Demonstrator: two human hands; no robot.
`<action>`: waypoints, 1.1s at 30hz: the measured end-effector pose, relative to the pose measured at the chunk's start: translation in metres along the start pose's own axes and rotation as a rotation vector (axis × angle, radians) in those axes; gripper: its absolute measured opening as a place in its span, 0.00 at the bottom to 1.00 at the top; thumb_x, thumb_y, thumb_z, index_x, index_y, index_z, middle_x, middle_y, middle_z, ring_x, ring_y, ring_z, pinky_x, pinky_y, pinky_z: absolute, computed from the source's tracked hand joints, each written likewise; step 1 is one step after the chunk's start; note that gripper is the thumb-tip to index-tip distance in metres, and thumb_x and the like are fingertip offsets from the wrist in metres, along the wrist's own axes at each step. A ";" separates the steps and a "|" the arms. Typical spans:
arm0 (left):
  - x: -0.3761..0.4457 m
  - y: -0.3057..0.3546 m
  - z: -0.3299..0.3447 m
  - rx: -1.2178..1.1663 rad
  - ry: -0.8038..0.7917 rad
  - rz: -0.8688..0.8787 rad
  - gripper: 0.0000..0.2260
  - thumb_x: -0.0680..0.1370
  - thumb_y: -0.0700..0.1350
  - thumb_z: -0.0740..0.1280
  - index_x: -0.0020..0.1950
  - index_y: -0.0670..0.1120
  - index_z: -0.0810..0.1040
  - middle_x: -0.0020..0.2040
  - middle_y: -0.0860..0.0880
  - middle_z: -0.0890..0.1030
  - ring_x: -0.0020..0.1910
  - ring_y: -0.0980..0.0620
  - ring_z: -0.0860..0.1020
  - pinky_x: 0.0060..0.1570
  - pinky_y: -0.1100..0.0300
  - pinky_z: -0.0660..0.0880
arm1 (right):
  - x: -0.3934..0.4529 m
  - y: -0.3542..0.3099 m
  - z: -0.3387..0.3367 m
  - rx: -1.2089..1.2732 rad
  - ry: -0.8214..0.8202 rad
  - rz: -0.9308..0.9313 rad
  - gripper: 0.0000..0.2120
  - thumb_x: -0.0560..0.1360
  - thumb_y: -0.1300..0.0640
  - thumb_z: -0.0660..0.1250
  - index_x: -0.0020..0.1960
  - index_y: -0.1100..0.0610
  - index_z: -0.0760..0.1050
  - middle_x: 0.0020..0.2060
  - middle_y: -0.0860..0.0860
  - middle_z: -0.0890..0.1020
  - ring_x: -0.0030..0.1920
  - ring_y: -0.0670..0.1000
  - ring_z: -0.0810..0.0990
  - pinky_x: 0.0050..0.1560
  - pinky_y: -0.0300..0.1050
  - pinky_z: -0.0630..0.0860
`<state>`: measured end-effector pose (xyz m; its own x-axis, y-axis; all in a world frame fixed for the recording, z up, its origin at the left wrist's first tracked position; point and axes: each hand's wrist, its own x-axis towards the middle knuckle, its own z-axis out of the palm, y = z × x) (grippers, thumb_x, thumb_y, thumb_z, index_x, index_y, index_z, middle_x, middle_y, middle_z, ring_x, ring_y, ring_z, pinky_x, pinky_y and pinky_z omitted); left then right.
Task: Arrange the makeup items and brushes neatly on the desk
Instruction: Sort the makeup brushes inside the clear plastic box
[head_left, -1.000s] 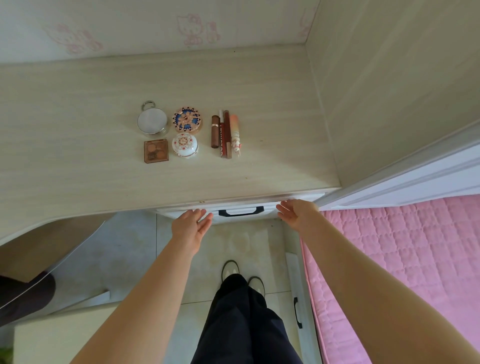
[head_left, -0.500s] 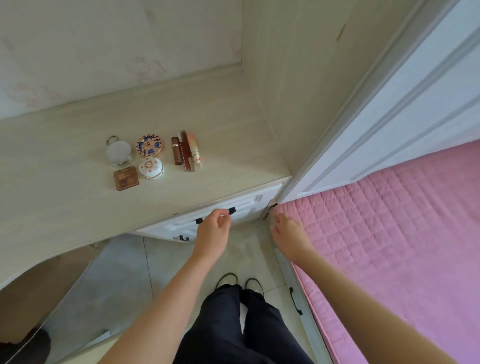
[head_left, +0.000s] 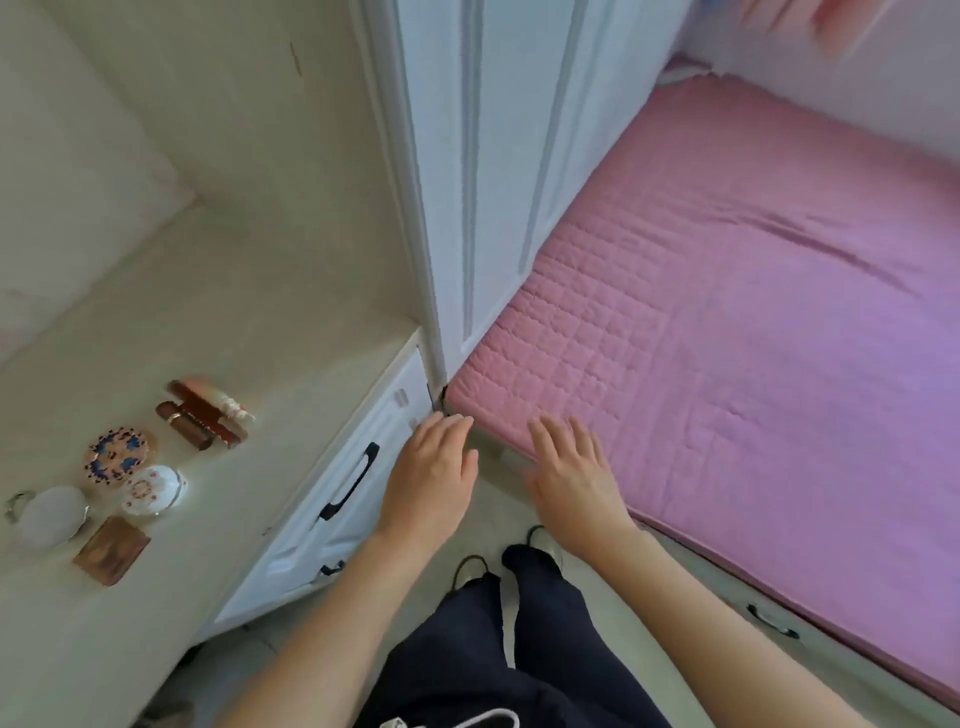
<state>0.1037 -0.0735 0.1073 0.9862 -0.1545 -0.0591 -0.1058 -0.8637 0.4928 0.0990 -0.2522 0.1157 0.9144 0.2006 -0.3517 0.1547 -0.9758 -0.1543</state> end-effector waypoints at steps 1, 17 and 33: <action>0.000 0.008 0.001 0.003 -0.026 0.052 0.19 0.81 0.45 0.60 0.71 0.42 0.69 0.70 0.46 0.72 0.72 0.49 0.64 0.72 0.57 0.59 | -0.010 0.003 0.001 0.008 0.010 0.045 0.28 0.82 0.47 0.52 0.77 0.57 0.48 0.76 0.53 0.54 0.76 0.61 0.48 0.75 0.57 0.50; -0.027 0.163 0.071 0.251 -0.310 0.660 0.27 0.79 0.51 0.62 0.76 0.45 0.60 0.77 0.46 0.59 0.77 0.43 0.51 0.75 0.46 0.50 | -0.177 0.098 0.034 0.272 0.175 0.675 0.32 0.81 0.44 0.51 0.78 0.58 0.44 0.77 0.57 0.52 0.77 0.61 0.43 0.76 0.56 0.45; -0.168 0.396 0.213 0.242 -0.556 1.115 0.24 0.79 0.45 0.62 0.74 0.44 0.64 0.74 0.47 0.65 0.77 0.44 0.55 0.74 0.48 0.55 | -0.413 0.230 0.095 0.420 0.300 1.116 0.31 0.81 0.46 0.53 0.77 0.59 0.47 0.77 0.57 0.54 0.77 0.61 0.45 0.76 0.56 0.50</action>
<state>-0.1312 -0.4918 0.1275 0.1672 -0.9808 -0.1001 -0.9197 -0.1918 0.3425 -0.2785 -0.5514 0.1381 0.5270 -0.8078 -0.2642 -0.8489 -0.4851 -0.2100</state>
